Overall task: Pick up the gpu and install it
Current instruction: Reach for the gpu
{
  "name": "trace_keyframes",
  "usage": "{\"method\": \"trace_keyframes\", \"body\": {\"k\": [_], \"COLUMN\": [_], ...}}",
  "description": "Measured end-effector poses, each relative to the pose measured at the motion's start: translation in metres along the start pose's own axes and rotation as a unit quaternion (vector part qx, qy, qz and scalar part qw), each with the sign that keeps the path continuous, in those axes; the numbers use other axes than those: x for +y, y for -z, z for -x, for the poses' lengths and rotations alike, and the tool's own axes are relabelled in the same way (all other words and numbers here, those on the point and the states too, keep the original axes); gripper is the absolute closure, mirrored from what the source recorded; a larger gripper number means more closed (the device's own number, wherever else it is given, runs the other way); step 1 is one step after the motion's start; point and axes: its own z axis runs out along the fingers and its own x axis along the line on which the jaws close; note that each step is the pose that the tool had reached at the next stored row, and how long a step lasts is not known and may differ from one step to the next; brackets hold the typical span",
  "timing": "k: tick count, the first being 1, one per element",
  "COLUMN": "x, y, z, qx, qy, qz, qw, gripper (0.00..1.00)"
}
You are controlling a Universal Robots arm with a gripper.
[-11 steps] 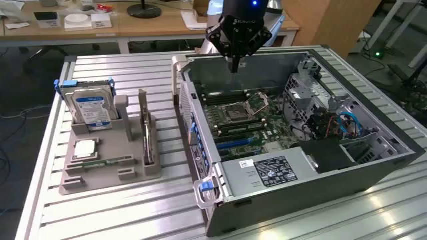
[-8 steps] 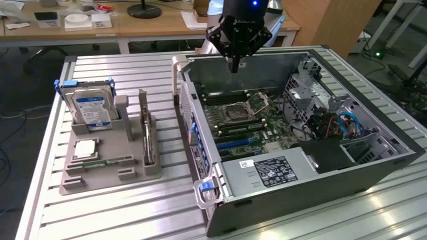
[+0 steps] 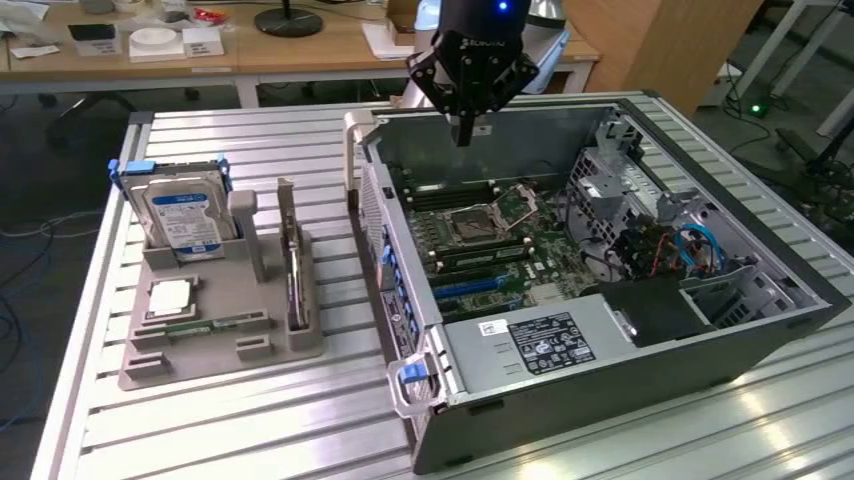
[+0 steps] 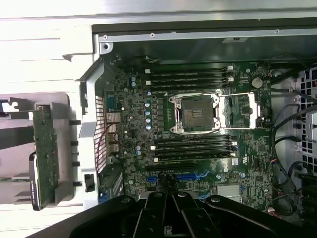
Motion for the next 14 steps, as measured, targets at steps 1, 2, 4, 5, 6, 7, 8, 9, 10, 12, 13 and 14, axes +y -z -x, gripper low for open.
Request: {"method": "trace_keyframes", "body": {"k": [1,2,4,5,6,7,8,9,10,12,13,14], "x": [-0.0001,-0.0001,-0.0002,-0.0003,-0.0003,-0.0004,-0.0005,-0.0005,-0.0005,-0.0006,-0.0007,-0.0007], "y": [0.0,0.0,0.0001,0.0001,0.0001,0.0002,0.0002,0.0002,0.0002,0.0002,0.0003,0.0003], "z": [-0.0009,-0.0018,-0.0033,-0.004,-0.0047,-0.0053,-0.0059,-0.0066,-0.0072,-0.0085,-0.0092,-0.0098], "qx": [0.0,0.0,0.0,0.0,0.0,0.0,0.0,0.0,0.0,0.0,0.0,0.0], "qy": [0.0,0.0,0.0,0.0,0.0,0.0,0.0,0.0,0.0,0.0,0.0,0.0], "qz": [0.0,0.0,0.0,0.0,0.0,0.0,0.0,0.0,0.0,0.0,0.0,0.0], "qw": [1.0,1.0,1.0,1.0,1.0,1.0,1.0,1.0,1.0,1.0,1.0,1.0], "gripper": [0.89,0.89,0.89,0.89,0.89,0.89,0.89,0.89,0.89,0.89,0.89,0.89]}}
